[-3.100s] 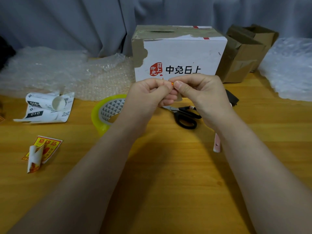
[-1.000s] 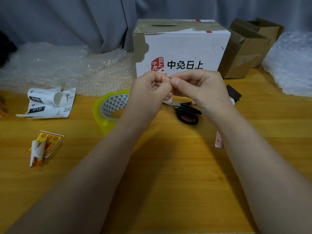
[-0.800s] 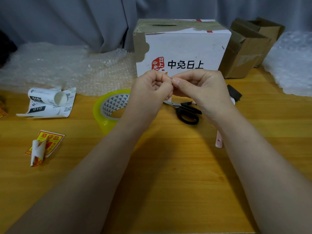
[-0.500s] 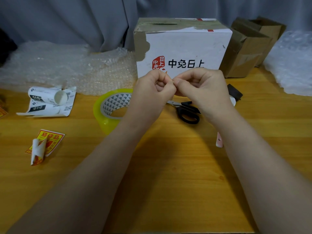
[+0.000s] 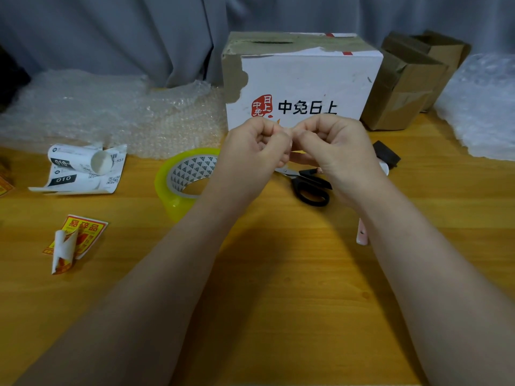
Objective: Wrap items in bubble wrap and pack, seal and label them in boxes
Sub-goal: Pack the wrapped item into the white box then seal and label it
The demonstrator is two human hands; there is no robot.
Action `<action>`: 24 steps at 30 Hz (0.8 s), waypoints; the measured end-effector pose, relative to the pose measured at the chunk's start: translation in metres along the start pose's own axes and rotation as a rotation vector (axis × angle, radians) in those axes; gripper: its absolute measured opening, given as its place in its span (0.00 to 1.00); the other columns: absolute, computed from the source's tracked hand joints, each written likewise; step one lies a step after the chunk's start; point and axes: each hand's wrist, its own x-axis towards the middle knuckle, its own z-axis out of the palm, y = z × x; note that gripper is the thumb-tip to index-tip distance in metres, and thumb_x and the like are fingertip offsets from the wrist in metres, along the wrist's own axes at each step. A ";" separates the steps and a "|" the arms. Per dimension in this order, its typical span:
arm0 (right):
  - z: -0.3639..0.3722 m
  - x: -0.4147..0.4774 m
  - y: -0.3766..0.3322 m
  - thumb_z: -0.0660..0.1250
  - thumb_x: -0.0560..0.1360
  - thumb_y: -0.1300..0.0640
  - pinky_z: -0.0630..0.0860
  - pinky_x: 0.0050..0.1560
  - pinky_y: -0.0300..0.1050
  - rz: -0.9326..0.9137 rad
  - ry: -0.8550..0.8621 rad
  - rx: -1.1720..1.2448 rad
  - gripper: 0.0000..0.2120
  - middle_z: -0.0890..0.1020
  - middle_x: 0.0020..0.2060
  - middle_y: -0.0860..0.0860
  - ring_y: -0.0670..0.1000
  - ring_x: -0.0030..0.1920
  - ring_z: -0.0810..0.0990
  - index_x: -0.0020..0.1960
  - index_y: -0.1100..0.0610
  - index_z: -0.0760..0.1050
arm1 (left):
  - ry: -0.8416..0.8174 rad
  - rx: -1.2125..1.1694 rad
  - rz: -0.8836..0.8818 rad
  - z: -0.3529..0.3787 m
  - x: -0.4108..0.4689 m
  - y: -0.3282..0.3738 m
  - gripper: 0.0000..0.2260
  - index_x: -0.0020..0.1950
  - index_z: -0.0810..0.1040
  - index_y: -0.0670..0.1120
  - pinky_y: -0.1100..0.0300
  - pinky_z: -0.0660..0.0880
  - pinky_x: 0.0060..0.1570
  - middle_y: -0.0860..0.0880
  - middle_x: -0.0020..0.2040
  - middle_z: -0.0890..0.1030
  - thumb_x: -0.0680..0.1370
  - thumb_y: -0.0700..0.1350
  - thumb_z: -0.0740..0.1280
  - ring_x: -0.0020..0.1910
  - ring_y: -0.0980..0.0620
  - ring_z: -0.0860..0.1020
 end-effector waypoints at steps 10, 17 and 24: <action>-0.001 -0.002 -0.002 0.63 0.77 0.67 0.76 0.38 0.32 -0.003 -0.050 -0.038 0.08 0.80 0.34 0.49 0.41 0.36 0.81 0.42 0.60 0.76 | -0.043 0.070 -0.026 -0.002 0.002 -0.001 0.05 0.43 0.76 0.45 0.65 0.77 0.41 0.49 0.37 0.80 0.79 0.41 0.64 0.35 0.57 0.79; -0.006 0.003 -0.002 0.62 0.78 0.64 0.78 0.44 0.43 0.140 -0.103 0.110 0.09 0.80 0.30 0.47 0.47 0.37 0.79 0.41 0.60 0.77 | -0.093 -0.039 -0.086 -0.002 0.003 0.000 0.08 0.42 0.76 0.42 0.63 0.76 0.40 0.48 0.36 0.80 0.80 0.39 0.61 0.36 0.54 0.80; -0.005 0.001 0.000 0.70 0.70 0.54 0.79 0.48 0.46 0.105 -0.110 0.211 0.14 0.84 0.42 0.60 0.55 0.45 0.83 0.48 0.64 0.81 | -0.080 -0.086 -0.067 -0.002 0.002 0.001 0.06 0.44 0.76 0.43 0.67 0.76 0.40 0.47 0.38 0.81 0.80 0.40 0.62 0.37 0.56 0.81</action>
